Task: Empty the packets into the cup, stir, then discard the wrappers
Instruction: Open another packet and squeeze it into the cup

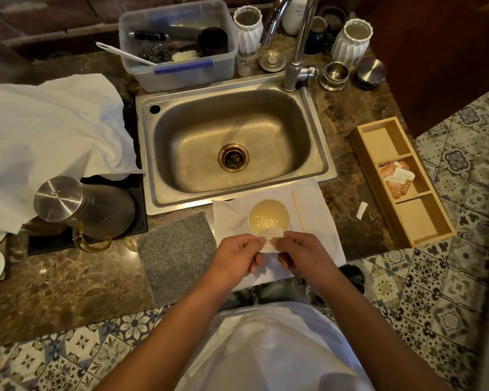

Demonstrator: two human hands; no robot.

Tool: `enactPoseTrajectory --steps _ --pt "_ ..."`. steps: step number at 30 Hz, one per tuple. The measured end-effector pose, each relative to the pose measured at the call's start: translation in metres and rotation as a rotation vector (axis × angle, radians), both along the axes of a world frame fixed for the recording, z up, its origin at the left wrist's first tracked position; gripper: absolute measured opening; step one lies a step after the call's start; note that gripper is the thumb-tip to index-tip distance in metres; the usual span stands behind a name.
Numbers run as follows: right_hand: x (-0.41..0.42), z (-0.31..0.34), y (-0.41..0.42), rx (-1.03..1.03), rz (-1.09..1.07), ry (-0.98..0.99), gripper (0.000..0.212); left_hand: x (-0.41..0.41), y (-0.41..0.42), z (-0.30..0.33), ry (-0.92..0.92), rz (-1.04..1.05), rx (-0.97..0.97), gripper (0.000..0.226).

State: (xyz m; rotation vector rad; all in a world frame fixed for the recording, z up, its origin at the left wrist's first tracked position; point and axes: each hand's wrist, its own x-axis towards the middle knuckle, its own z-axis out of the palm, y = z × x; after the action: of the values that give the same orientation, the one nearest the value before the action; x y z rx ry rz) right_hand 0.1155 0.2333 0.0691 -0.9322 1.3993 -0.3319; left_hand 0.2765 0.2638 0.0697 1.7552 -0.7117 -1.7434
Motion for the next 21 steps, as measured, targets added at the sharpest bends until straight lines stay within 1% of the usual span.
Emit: enactPoseTrajectory --steps 7,13,18,21 --pt "0.0003 0.0019 -0.0026 0.016 0.008 0.011 0.033 0.0004 -0.0012 -0.0011 0.012 0.001 0.0 0.035" --pt "0.0011 0.0019 -0.002 0.017 0.017 0.018 0.03 0.0011 -0.0006 -0.0024 0.011 0.002 -0.002 0.037" --pt "0.0009 0.0039 -0.0011 0.032 -0.021 -0.003 0.041 0.0019 -0.0007 -0.004 0.013 0.007 0.006 0.04" --pt "0.0004 0.0053 -0.0012 0.024 -0.027 -0.006 0.043 0.0028 -0.0017 -0.0047 0.025 0.005 0.004 0.041"
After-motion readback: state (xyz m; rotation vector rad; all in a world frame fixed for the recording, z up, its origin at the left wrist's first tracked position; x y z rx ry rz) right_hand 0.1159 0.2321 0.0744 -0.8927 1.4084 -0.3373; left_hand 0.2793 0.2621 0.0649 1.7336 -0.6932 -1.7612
